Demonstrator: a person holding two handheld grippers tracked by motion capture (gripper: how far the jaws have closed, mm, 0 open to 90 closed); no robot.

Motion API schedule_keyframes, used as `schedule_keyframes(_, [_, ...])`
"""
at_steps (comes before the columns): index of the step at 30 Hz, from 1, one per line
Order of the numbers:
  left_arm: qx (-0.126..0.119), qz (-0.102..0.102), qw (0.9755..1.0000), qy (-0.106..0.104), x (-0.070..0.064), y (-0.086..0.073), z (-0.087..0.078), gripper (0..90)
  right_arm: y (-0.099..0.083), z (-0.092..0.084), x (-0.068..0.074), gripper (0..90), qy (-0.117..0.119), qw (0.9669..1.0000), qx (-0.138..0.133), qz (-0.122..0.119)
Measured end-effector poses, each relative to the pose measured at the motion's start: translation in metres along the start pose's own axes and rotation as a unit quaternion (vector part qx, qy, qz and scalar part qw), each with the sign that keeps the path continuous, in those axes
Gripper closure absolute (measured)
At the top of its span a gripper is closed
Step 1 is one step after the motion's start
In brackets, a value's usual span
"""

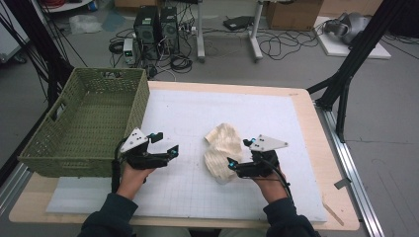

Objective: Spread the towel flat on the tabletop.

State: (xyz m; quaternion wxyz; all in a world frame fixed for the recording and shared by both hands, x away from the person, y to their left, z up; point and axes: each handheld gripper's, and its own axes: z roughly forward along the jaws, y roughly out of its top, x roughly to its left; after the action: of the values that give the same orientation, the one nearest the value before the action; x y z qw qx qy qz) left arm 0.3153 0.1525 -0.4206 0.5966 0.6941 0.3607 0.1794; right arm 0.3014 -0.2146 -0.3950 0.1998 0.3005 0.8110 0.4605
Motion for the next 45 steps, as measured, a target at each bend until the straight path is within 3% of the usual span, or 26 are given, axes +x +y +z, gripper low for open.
schedule_keyframes(7, [0.009, -0.001, 1.0000, -0.003, -0.001, -0.003, 0.003, 18.4, 0.012, 0.035, 0.012, 33.3, 0.028, 0.9969, 0.055, -0.049])
schedule_keyframes(10, [0.014, 0.002, 0.9999, -0.004, -0.003, -0.004, 0.004, 18.8, 0.014, 0.046, 0.018, 46.1, 0.014, 0.9933, 0.089, -0.071])
schedule_keyframes(12, [0.015, 0.001, 0.9999, -0.004, -0.003, -0.004, 0.004, 18.8, 0.014, 0.051, 0.019, 59.3, 0.003, 0.9918, 0.101, -0.078])
schedule_keyframes(15, [0.014, 0.001, 0.9999, -0.002, -0.002, -0.004, 0.004, 19.0, 0.015, 0.048, 0.020, 79.7, 0.008, 0.9924, 0.093, -0.079])
schedule_keyframes(17, [0.016, 0.000, 0.9999, -0.001, -0.001, -0.005, 0.004, 19.0, 0.017, 0.043, 0.020, 86.2, 0.014, 0.9940, 0.081, -0.072])
schedule_keyframes(21, [0.017, -0.002, 0.9999, -0.001, -0.001, -0.005, 0.005, 19.0, 0.019, 0.026, 0.014, 87.2, 0.008, 0.9975, 0.049, -0.049])
schedule_keyframes(24, [0.017, -0.002, 0.9999, 0.000, -0.001, -0.005, 0.005, 19.0, 0.017, 0.011, 0.004, 87.1, -0.016, 0.9989, 0.032, -0.031])
schedule_keyframes(27, [0.016, -0.005, 0.9999, 0.002, -0.001, -0.005, 0.005, 19.1, 0.013, -0.002, -0.008, 87.1, -0.053, 0.9980, 0.031, -0.015])
schedule_keyframes(29, [0.016, -0.005, 0.9999, 0.003, 0.000, -0.005, 0.005, 19.2, 0.007, -0.009, -0.018, 87.0, -0.080, 0.9958, 0.044, -0.002])
schedule_keyframes(33, [0.018, -0.005, 0.9998, 0.003, 0.000, -0.006, 0.005, 19.3, -0.010, -0.018, -0.039, 86.8, -0.134, 0.9872, 0.085, 0.019])
schedule_keyframes(36, [0.019, -0.005, 0.9998, 0.004, 0.000, -0.006, 0.005, 19.4, -0.020, -0.020, -0.053, 83.5, -0.148, 0.9819, 0.111, 0.040])
schedule_keyframes(39, [0.020, -0.006, 0.9998, 0.004, 0.001, -0.006, 0.006, 19.4, -0.025, -0.020, -0.056, 74.0, -0.153, 0.9800, 0.119, 0.046])
schedule_keyframes(43, [0.021, -0.008, 0.9997, 0.004, 0.001, -0.007, 0.006, 19.4, -0.019, -0.024, -0.050, 59.5, -0.144, 0.9856, 0.075, 0.046])
schedule_keyframes(45, [0.022, -0.007, 0.9997, 0.004, 0.001, -0.007, 0.006, 19.5, -0.013, -0.024, -0.045, 52.2, -0.114, 0.9913, 0.047, 0.047])
